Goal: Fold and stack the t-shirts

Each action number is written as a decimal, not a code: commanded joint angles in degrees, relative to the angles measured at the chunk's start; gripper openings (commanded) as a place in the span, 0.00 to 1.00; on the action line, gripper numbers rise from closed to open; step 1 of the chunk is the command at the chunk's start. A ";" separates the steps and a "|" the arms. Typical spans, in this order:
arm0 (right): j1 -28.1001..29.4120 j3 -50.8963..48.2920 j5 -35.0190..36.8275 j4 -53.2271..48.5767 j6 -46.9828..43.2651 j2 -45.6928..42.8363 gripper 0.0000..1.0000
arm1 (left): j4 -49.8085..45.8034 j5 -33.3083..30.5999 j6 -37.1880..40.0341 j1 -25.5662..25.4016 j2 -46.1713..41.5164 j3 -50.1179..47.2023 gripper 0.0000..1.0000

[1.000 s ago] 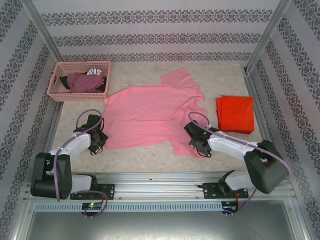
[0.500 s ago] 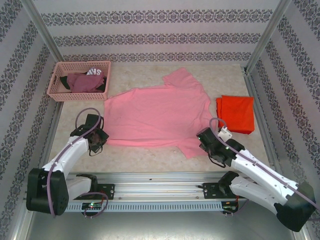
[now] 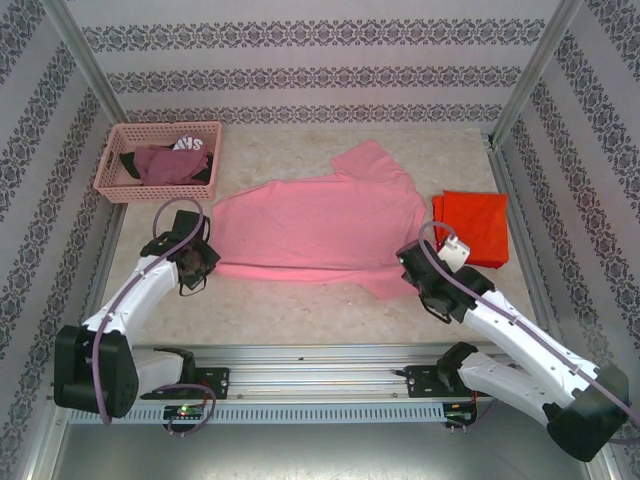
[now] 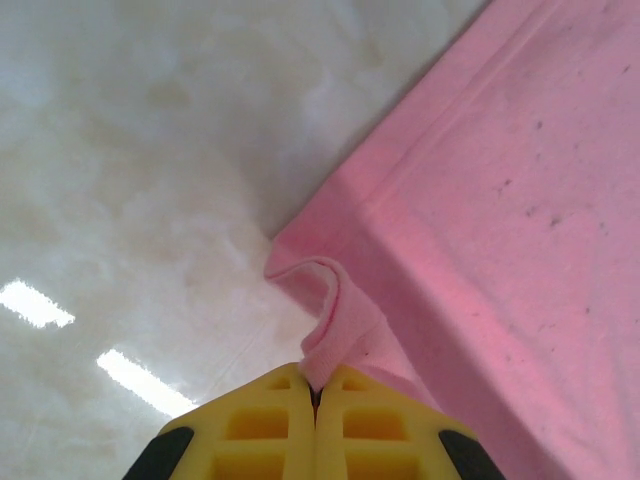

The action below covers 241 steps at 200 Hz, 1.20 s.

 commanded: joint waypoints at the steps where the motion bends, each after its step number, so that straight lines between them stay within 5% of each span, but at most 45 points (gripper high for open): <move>1: -3.59 2.97 -1.96 6.87 -9.31 3.65 0.00 | -0.05 -2.90 3.75 -0.45 3.26 3.52 0.00; 120: -13.71 16.04 -11.38 16.26 -24.76 24.16 0.00 | 1.94 -4.30 8.43 0.16 19.39 16.61 0.00; 241: -17.50 24.27 -14.45 19.10 -28.62 36.52 0.00 | 2.47 -4.74 9.14 1.38 25.60 19.31 0.00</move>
